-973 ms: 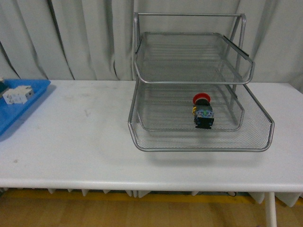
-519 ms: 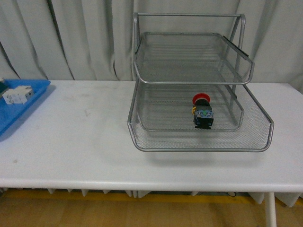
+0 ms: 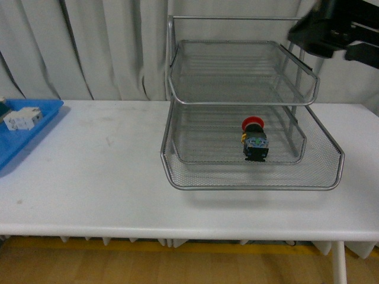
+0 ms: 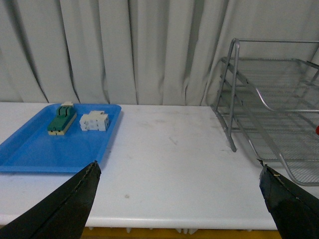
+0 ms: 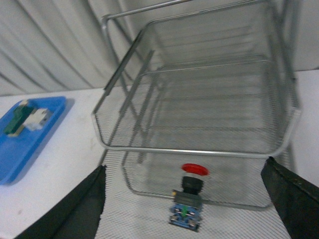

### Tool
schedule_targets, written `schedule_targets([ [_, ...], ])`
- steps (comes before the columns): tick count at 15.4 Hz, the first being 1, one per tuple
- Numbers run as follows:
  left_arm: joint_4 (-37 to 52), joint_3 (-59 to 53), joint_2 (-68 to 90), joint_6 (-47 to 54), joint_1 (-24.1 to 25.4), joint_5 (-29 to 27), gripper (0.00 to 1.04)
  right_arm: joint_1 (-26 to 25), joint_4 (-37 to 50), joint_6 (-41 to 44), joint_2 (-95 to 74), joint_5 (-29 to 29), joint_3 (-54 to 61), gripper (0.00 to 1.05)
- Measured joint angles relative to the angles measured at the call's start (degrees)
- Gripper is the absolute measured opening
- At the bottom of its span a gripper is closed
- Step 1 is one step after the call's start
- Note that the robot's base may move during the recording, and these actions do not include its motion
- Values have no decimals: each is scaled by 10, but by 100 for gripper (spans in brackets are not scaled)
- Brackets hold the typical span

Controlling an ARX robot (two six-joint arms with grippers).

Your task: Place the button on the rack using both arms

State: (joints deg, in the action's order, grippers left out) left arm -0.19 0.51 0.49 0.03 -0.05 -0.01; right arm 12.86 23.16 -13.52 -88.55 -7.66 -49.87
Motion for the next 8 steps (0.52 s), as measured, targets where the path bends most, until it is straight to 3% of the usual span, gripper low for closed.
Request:
schedule_targets([
  [3, 0, 0, 0, 0, 0, 0, 98, 42, -122, 12, -29, -37, -90, 58],
  [6, 0, 0, 0, 0, 0, 0, 98, 43, -181, 35, -60, -84, -88, 17],
  [7, 0, 0, 0, 0, 0, 0, 98, 39, -184, 40, -62, -105, -87, 6],
  [8, 0, 0, 0, 0, 0, 0, 98, 39, -189, 46, -63, -117, -86, 2],
])
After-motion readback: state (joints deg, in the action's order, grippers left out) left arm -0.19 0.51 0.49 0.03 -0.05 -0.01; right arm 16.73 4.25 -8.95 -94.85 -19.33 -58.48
